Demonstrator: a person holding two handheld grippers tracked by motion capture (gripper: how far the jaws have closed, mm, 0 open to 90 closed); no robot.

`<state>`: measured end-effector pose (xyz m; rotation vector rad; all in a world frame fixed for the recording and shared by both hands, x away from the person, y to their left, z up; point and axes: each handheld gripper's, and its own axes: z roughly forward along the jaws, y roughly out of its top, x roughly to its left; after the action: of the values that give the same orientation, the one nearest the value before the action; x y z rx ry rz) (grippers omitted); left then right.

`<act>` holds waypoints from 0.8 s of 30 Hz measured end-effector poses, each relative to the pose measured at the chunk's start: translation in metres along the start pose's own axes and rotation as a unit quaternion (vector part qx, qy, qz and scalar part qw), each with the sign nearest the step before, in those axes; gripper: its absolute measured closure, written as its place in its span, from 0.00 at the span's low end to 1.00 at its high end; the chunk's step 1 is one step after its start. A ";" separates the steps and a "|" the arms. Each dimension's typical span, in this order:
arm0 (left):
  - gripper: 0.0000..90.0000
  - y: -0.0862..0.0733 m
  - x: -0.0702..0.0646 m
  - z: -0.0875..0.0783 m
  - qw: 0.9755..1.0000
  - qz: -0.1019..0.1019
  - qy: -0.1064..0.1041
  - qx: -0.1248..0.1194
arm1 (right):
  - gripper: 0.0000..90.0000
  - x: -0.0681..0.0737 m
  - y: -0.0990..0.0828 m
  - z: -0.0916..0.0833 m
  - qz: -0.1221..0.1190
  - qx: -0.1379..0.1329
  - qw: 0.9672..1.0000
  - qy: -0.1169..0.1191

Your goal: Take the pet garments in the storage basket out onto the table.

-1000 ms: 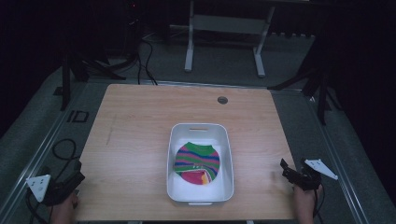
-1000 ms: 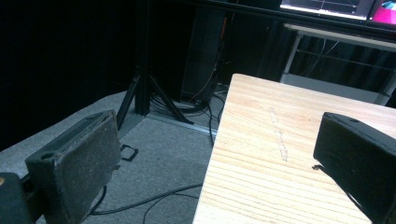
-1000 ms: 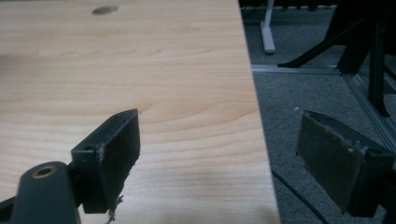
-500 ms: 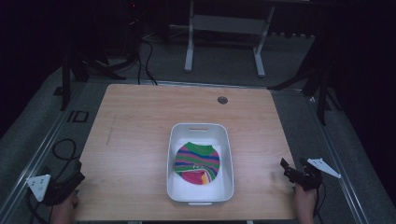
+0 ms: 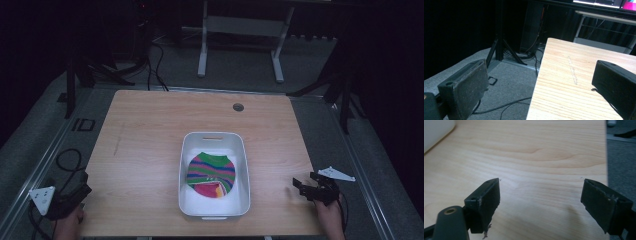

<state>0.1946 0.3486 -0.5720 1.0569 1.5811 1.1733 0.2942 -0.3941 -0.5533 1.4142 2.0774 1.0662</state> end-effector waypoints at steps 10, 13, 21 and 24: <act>0.01 0.000 0.000 0.000 1.000 0.000 -0.002 0.001 | 0.13 0.018 0.018 0.002 -0.028 0.007 0.996 0.089; 0.01 0.000 0.000 0.001 1.000 0.001 -0.002 0.001 | 0.13 0.027 0.024 0.001 -0.043 0.009 0.993 0.111; 0.01 0.000 0.000 0.000 1.000 0.003 -0.002 0.002 | 0.14 0.058 0.047 -0.007 -0.092 0.005 0.982 0.167; 0.01 0.000 0.000 0.000 1.000 0.002 -0.003 0.001 | 0.14 0.073 0.060 -0.008 -0.123 0.019 0.975 0.186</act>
<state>0.1947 0.3487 -0.5720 1.0650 1.5766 1.1707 0.2949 -0.3189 -0.4955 0.9911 2.4673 1.2656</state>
